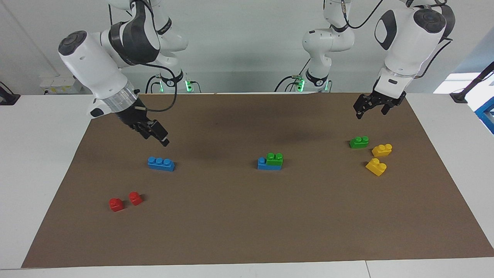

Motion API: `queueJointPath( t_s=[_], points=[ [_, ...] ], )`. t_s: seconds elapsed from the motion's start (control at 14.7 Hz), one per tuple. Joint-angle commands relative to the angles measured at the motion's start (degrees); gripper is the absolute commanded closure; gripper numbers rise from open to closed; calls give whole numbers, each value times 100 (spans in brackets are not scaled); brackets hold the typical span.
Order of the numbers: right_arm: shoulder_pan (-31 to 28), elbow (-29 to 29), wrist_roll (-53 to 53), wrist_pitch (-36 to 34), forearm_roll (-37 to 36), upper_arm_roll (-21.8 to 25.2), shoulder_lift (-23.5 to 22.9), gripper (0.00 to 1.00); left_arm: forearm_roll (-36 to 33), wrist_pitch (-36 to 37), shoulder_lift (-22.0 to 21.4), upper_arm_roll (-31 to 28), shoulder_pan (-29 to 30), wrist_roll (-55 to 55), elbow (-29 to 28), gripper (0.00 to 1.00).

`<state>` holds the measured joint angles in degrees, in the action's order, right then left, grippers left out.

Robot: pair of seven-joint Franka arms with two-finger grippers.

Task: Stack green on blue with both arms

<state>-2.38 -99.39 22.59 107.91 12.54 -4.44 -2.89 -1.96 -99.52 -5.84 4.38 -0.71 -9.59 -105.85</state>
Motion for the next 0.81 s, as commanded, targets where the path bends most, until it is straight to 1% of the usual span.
queueJointPath(
  t_s=[0.0, 0.14, 0.27, 0.41, 0.75],
  points=[
    [-105, 7, -842, -629, -445, -65, 472, 0, 231, 345, -155, -33, 62, 133, 134, 0],
    [-114, 16, -1272, -973, -673, -57, 692, 0, 249, 477, -164, -68, 71, 141, 187, 0],
    [-210, 95, -1738, -1289, -762, -39, 790, 0, 362, 827, -129, -77, 27, 124, 362, 0],
    [-245, 165, -1802, -1640, -788, -30, 860, 0, 494, 978, -76, -112, 44, 115, 529, 0],
    [-237, 183, -1802, -1818, -1262, -39, 957, 0, 486, 1049, 12, -112, 27, 106, 688, 0]
  ],
)
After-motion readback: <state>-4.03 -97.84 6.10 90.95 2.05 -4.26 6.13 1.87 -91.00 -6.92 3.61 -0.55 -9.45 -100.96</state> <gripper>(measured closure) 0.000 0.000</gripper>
